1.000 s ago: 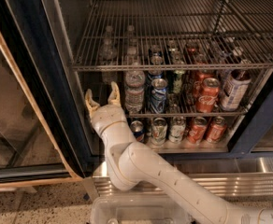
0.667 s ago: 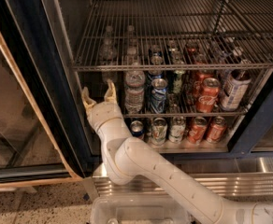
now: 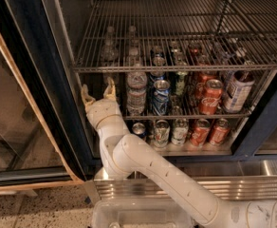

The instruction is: Pick water bottle from middle shelf of fridge

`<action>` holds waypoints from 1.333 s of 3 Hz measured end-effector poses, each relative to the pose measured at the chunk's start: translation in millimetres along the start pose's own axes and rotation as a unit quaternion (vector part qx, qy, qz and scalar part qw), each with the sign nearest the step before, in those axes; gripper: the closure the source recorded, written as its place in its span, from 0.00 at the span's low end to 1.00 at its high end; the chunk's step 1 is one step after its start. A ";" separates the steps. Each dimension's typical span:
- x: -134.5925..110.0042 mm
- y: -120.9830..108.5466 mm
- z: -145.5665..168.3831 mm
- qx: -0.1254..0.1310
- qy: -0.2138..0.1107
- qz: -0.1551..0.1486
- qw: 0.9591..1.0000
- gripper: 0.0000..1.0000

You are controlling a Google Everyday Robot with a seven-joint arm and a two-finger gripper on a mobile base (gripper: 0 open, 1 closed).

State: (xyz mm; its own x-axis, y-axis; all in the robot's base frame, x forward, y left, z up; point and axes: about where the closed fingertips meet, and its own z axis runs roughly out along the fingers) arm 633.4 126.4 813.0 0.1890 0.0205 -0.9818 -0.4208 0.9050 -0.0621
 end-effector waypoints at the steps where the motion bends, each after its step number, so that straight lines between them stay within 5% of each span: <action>1: 2.2 -5.8 8.9 0.012 -0.008 0.000 1.000 0.23; 4: 10.2 -31.2 38.6 0.041 -0.008 -0.007 0.999 0.26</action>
Offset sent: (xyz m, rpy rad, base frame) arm 0.0315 -0.0101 -0.0011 0.0216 -0.0452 -0.0891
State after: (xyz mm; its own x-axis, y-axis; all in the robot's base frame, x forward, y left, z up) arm 682.7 114.7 811.9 0.2080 0.0134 -0.9780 -0.3437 0.9371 -0.0602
